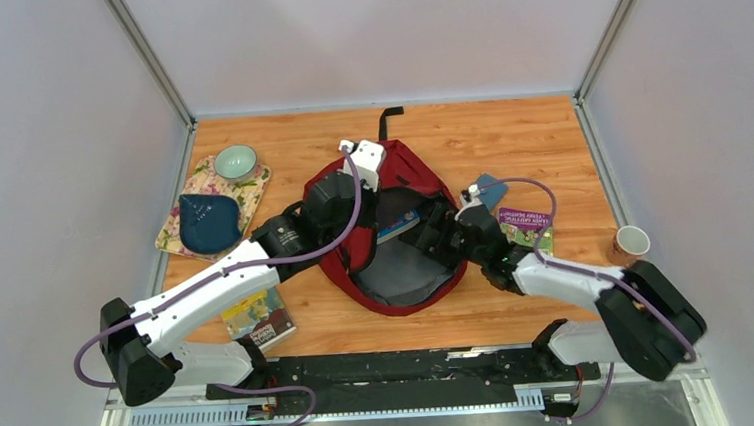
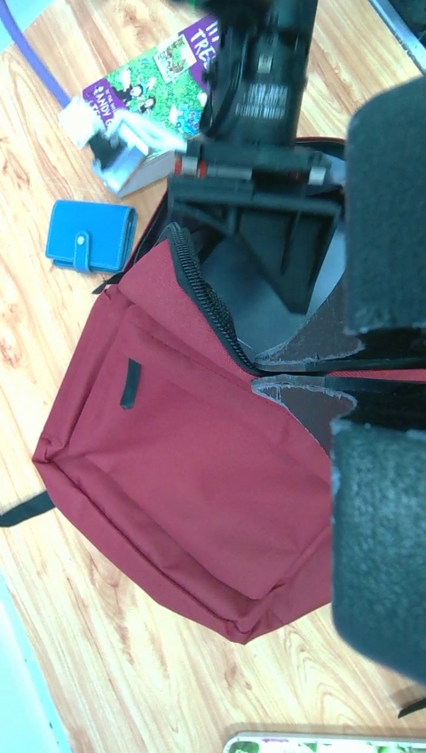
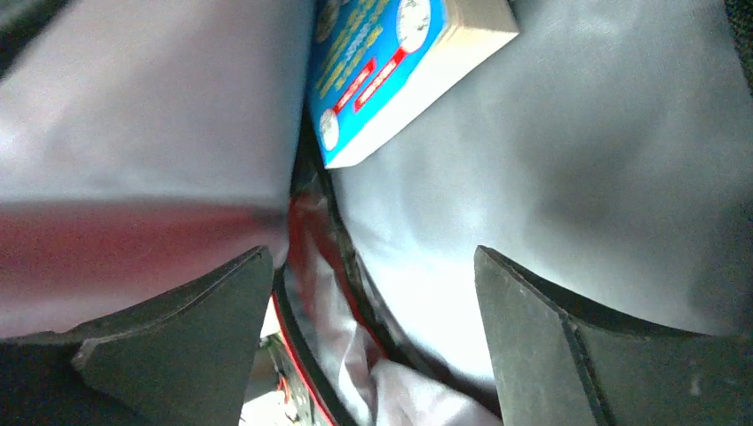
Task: Pack the student bag
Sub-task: Place the book in the student bag.
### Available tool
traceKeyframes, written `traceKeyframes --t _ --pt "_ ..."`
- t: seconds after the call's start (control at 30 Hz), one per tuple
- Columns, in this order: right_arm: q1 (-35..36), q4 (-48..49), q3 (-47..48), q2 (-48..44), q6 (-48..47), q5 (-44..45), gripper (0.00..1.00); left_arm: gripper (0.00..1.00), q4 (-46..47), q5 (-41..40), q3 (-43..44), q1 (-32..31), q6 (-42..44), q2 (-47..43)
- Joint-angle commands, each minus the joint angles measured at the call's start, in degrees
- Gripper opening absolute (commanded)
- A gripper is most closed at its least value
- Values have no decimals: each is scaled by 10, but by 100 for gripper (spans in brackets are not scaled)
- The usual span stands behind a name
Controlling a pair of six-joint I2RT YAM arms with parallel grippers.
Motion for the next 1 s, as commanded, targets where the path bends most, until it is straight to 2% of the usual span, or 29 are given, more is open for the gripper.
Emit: traceKeyframes --t 0.0,0.07,0.1,0.13,0.2,0.27,0.37,0.5,0.53,0.6,0.63,0.73,0.8,0.83,0.9,0.97 --pt "4 -114 -11 -131 -87 -6 86 0 17 4 -1 7 -12 -18" --pt "1 -171 1 -212 -154 7 86 0 18 12 -7 7 -17 -20" --pt "-1 -251 17 -235 -173 20 87 0 20 17 -10 7 -20 -21" --pt "-4 -285 25 -281 -212 36 91 0 23 31 -17 8 -23 -20" --pt "-14 -377 36 -323 -235 104 91 0 28 49 -24 7 -30 -17" --pt "-24 -432 47 -377 -247 179 97 0 28 73 -29 7 -39 -12" --pt "-60 -500 57 -423 -254 227 100 0 21 120 -30 7 -51 9" --pt "-173 -538 72 -437 -260 182 100 0 29 189 -39 -4 -66 35" --pt "-195 -538 74 -437 -261 168 100 4 30 206 -41 -11 -67 38" --pt "-250 -540 79 -435 -262 129 100 20 29 229 -40 -27 -64 45" --pt "-265 -539 80 -434 -264 118 100 37 28 242 -39 -31 -64 47" --pt "-321 -543 89 -418 -270 79 100 58 22 232 -37 -43 -67 36" --pt "-357 -564 100 -408 -272 80 100 65 25 225 -36 -44 -71 15" --pt "-362 -575 103 -392 -266 92 100 77 26 218 -32 -44 -74 8" --pt "-415 -593 109 -375 -272 109 100 77 40 216 -30 -44 -76 -11" --pt "-447 -599 109 -347 -285 84 100 77 59 215 -25 -44 -84 -11"
